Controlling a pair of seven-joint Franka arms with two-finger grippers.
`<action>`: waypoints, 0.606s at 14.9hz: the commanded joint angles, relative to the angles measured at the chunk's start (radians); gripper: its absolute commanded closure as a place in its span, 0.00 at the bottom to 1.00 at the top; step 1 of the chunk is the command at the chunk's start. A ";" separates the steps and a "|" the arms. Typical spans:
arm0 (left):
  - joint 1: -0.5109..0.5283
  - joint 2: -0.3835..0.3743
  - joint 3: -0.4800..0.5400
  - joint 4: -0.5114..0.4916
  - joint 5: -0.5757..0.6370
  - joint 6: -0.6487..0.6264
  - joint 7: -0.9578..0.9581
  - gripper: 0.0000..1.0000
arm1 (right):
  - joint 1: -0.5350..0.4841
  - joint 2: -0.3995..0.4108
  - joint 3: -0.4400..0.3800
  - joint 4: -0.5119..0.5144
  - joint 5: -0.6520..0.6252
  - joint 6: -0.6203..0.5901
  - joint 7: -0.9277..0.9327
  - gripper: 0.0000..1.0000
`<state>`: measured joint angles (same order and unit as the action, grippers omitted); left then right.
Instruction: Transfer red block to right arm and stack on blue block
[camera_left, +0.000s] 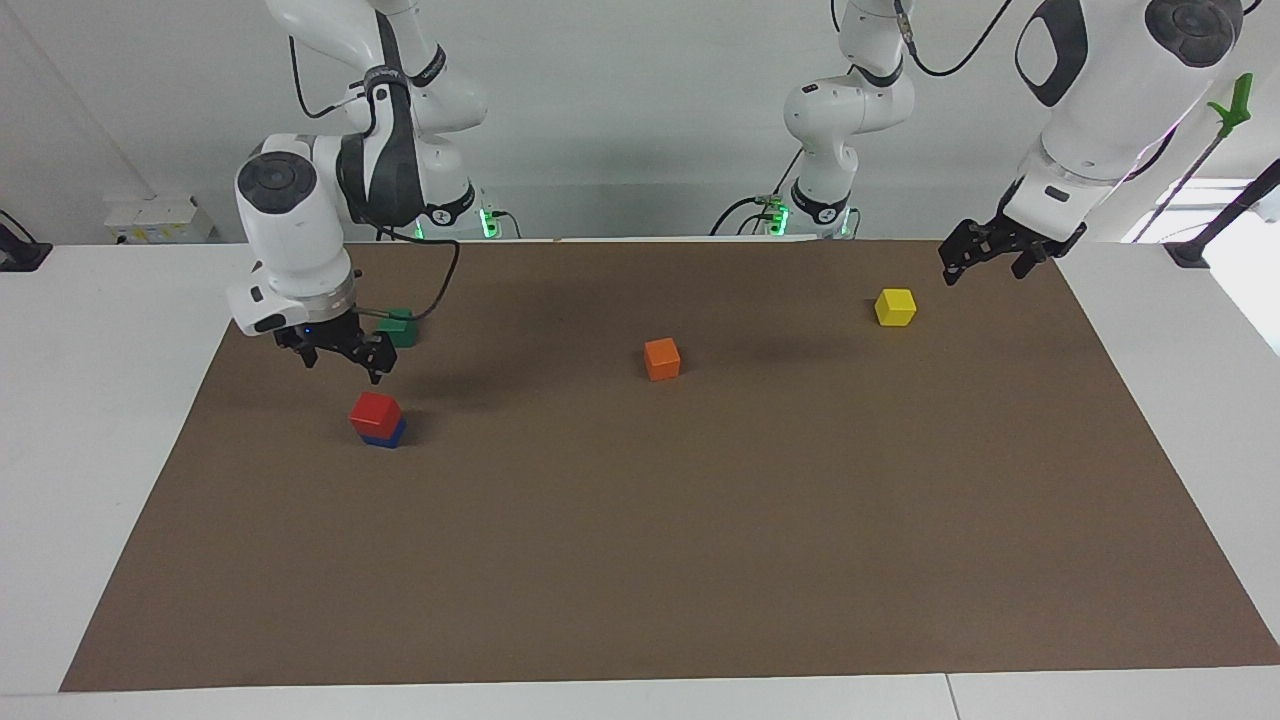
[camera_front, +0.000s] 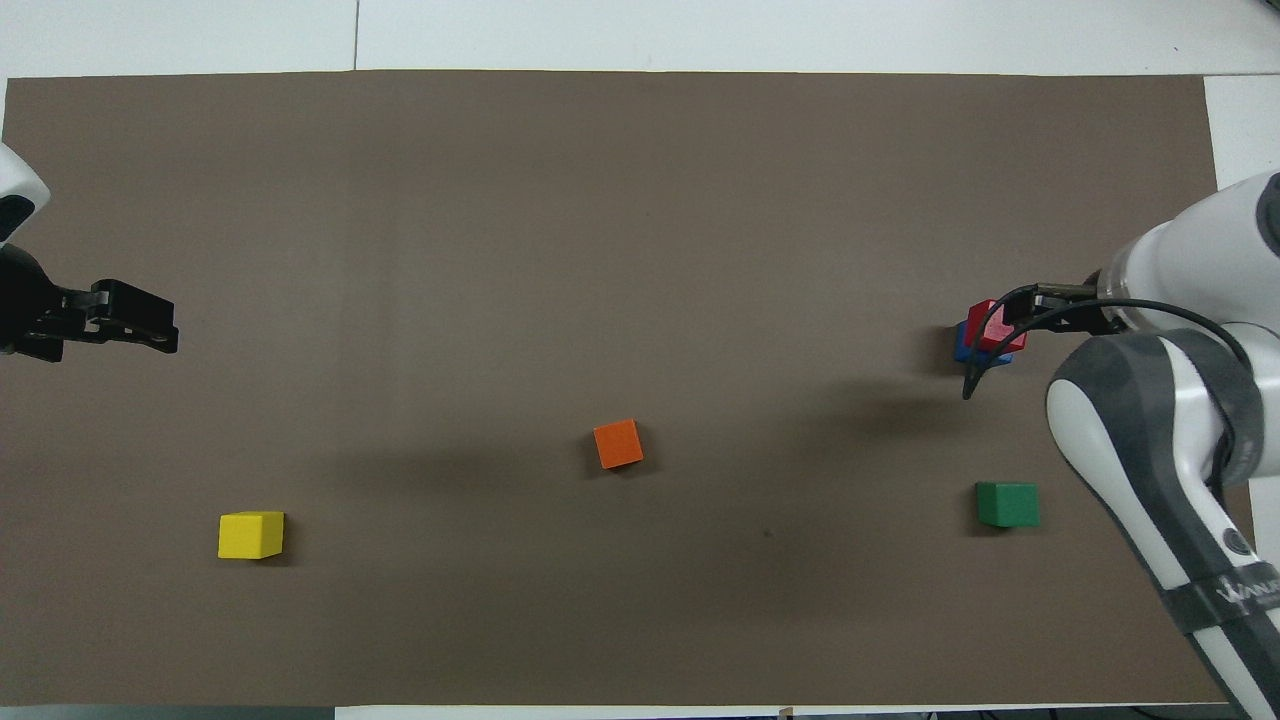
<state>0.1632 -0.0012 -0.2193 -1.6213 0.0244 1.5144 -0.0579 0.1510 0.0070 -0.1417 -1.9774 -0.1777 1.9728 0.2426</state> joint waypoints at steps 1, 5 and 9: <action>-0.007 -0.013 0.009 -0.002 -0.008 -0.019 0.012 0.00 | -0.063 -0.064 0.005 0.051 0.090 -0.072 -0.237 0.00; -0.014 -0.022 0.006 -0.014 -0.008 -0.013 0.007 0.00 | -0.110 -0.091 0.005 0.175 0.210 -0.243 -0.325 0.00; -0.016 -0.025 0.000 -0.023 -0.008 -0.010 0.006 0.00 | -0.120 -0.056 0.010 0.316 0.199 -0.471 -0.376 0.00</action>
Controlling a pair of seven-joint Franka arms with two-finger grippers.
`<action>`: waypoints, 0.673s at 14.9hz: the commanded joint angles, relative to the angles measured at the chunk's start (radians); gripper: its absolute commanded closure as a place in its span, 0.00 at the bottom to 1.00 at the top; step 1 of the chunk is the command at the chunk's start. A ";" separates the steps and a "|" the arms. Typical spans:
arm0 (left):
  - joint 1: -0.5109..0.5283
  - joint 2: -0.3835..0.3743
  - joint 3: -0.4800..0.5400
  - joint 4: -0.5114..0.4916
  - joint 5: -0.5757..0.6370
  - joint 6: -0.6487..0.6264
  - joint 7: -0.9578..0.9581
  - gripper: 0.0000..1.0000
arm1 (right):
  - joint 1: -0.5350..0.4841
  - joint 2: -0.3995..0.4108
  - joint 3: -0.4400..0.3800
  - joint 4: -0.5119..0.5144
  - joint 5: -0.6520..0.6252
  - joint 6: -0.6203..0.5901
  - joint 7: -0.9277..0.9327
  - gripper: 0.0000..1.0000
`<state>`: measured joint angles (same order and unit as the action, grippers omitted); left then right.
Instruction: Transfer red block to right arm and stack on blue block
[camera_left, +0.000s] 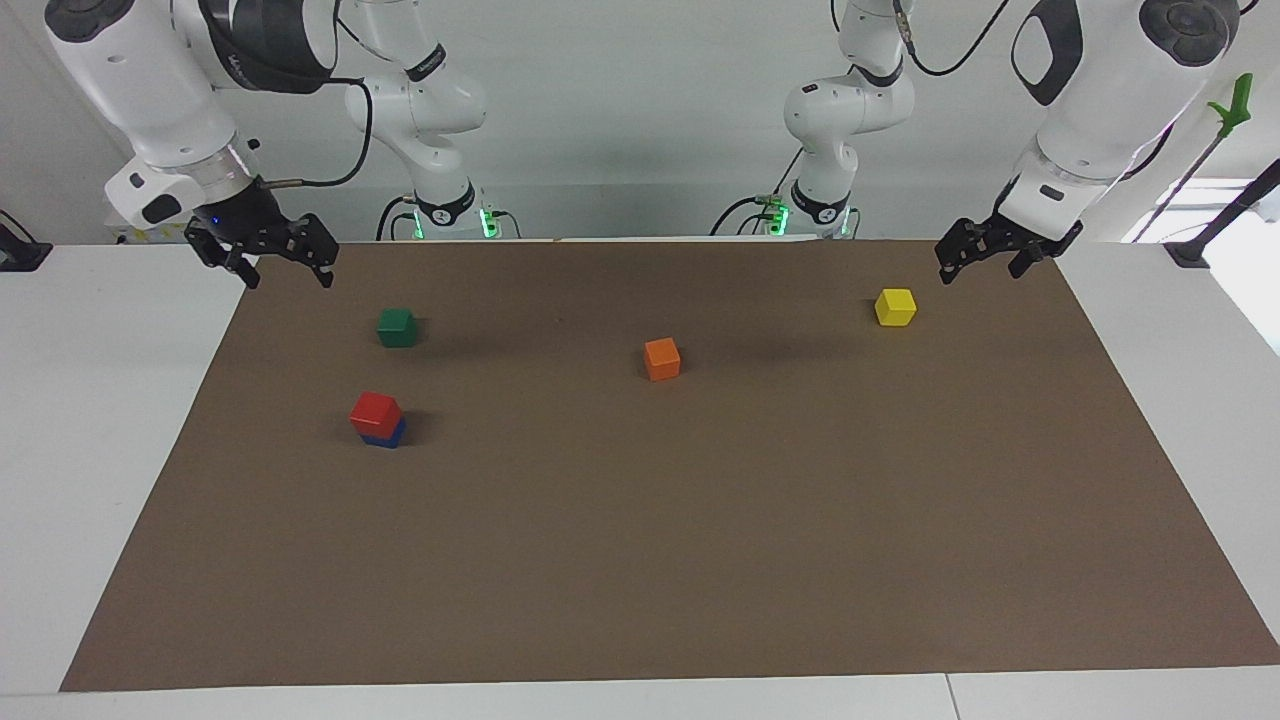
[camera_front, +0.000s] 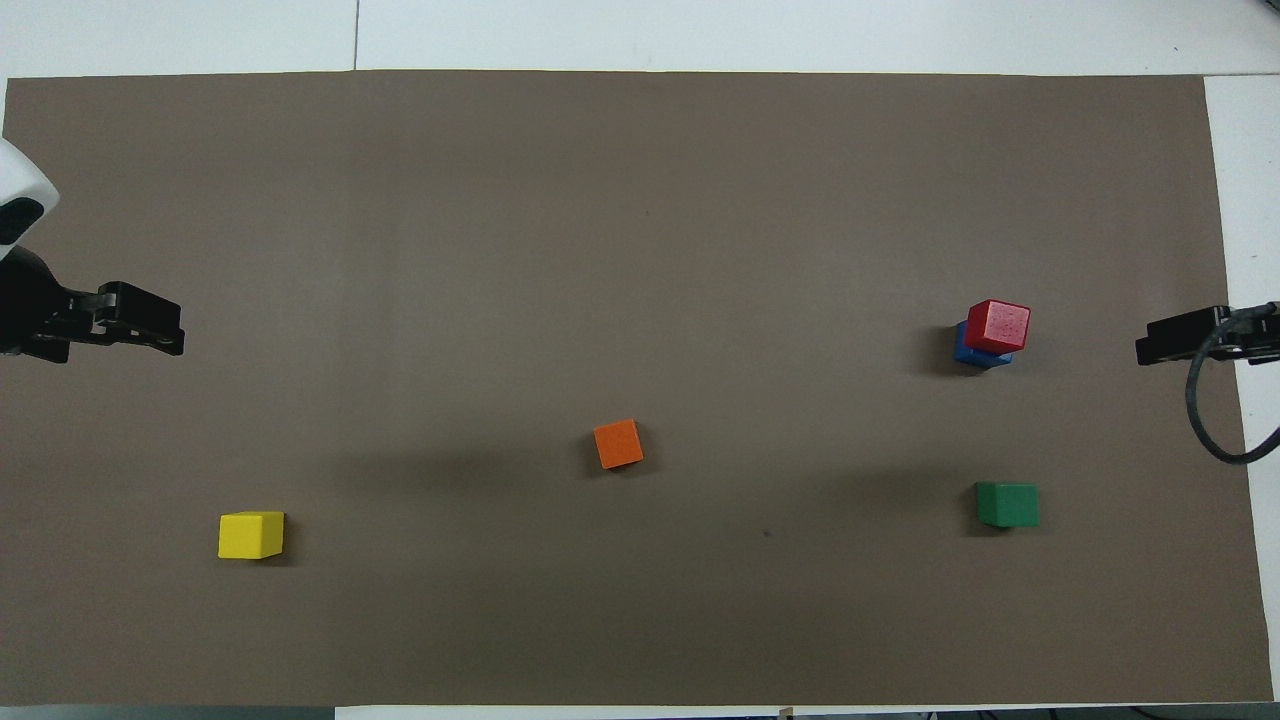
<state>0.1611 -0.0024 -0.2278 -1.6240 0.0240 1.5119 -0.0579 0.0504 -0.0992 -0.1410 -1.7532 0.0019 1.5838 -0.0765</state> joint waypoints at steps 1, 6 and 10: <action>-0.014 -0.025 0.007 -0.022 -0.007 -0.007 0.006 0.00 | -0.024 0.073 0.009 0.137 0.018 -0.120 -0.066 0.00; -0.012 -0.028 0.007 -0.016 -0.025 -0.009 0.004 0.00 | -0.035 0.124 0.012 0.248 0.020 -0.165 -0.062 0.00; -0.011 -0.041 0.008 -0.013 -0.044 -0.013 0.004 0.00 | -0.032 0.127 0.012 0.222 0.007 -0.142 -0.014 0.00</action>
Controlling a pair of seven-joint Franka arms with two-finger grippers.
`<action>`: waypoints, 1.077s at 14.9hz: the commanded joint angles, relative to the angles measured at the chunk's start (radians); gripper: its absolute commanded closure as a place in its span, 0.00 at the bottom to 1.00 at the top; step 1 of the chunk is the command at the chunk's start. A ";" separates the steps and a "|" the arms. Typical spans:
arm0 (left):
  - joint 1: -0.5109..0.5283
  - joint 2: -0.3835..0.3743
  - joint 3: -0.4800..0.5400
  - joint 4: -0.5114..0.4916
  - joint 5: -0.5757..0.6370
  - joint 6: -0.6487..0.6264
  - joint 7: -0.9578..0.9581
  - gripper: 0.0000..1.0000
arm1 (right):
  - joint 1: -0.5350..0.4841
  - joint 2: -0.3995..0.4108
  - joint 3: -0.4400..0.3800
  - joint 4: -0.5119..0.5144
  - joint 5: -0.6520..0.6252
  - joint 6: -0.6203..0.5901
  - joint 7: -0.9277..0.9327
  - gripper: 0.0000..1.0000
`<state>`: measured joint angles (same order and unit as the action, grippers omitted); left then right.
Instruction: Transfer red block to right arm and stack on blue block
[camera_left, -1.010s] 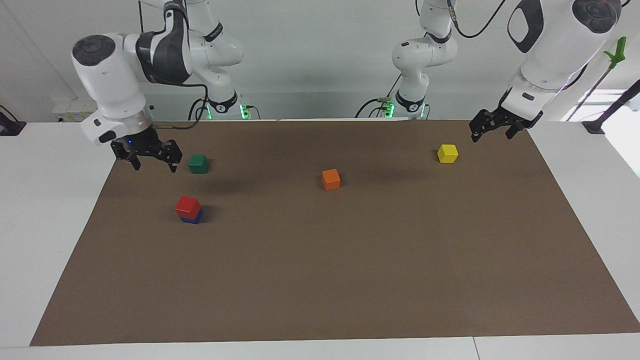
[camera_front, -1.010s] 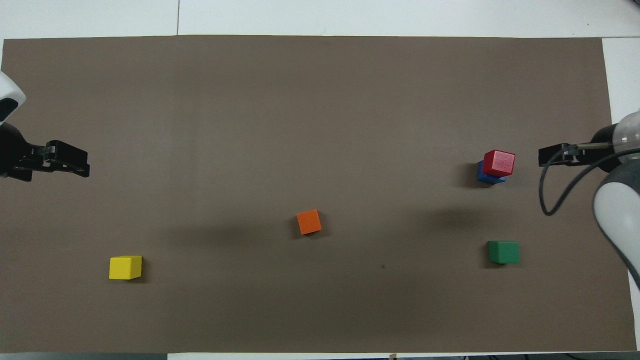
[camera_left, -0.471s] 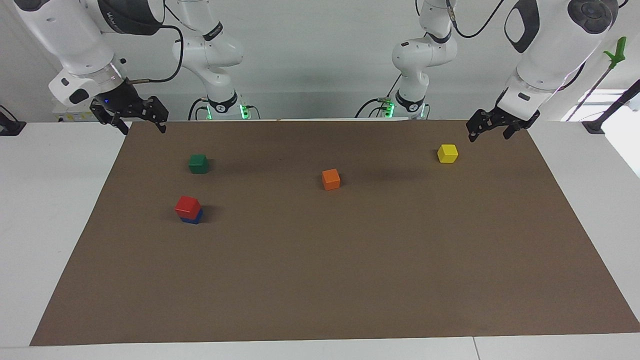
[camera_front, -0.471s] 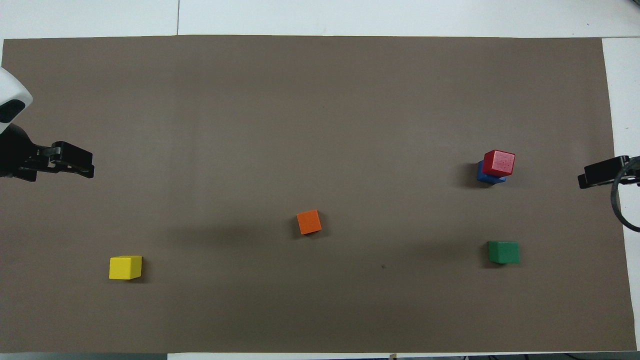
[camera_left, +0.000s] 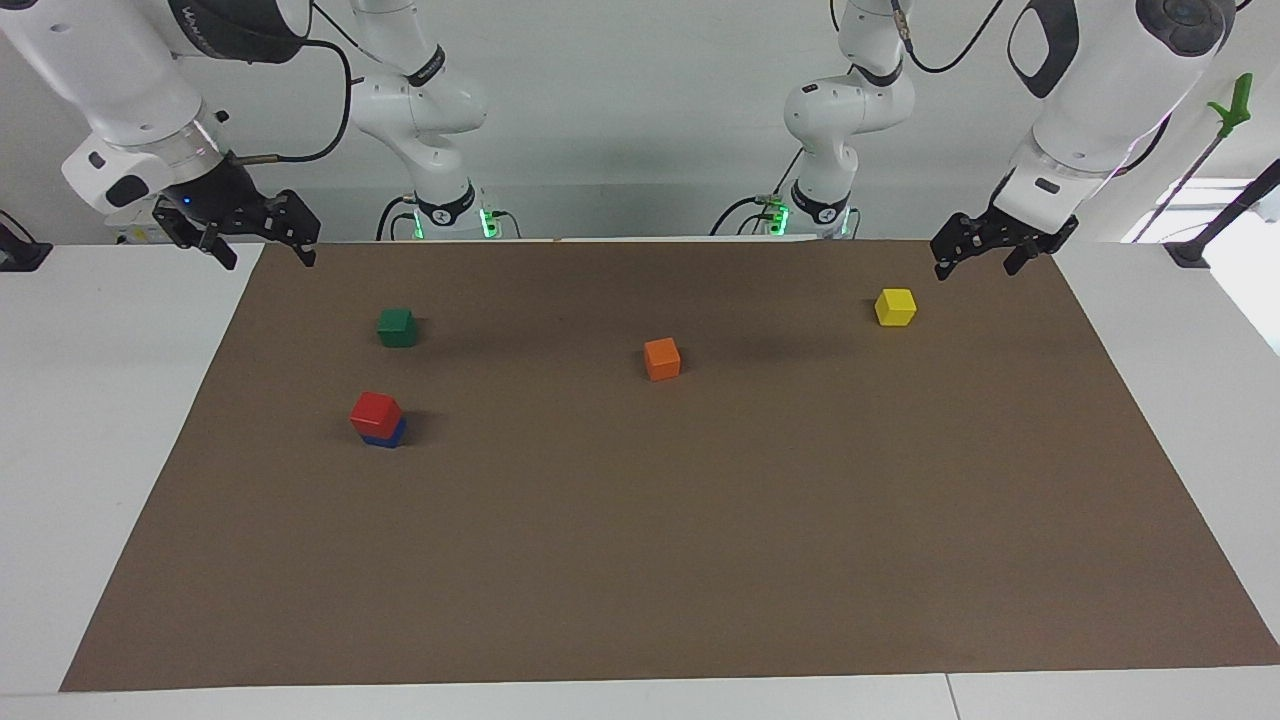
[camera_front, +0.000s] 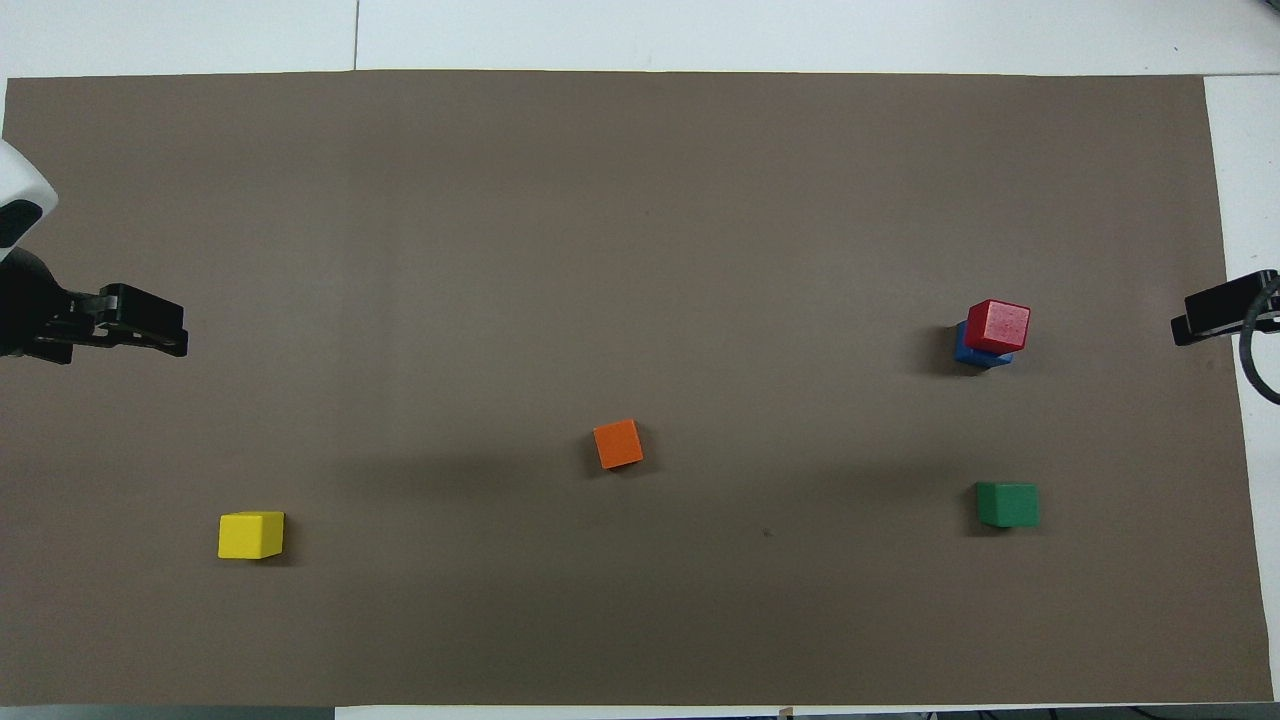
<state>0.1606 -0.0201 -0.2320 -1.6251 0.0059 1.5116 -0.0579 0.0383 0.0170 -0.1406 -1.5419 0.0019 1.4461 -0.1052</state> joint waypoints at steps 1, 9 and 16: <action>-0.009 -0.023 0.013 -0.012 -0.038 -0.013 0.003 0.00 | -0.015 0.011 0.012 0.011 -0.008 -0.001 0.018 0.00; -0.012 -0.046 0.014 -0.019 -0.040 -0.022 0.004 0.00 | -0.003 0.011 0.013 0.011 -0.059 0.060 0.073 0.00; -0.010 -0.046 0.014 -0.025 -0.040 -0.014 0.004 0.00 | -0.011 0.011 0.015 0.013 -0.049 0.057 0.075 0.00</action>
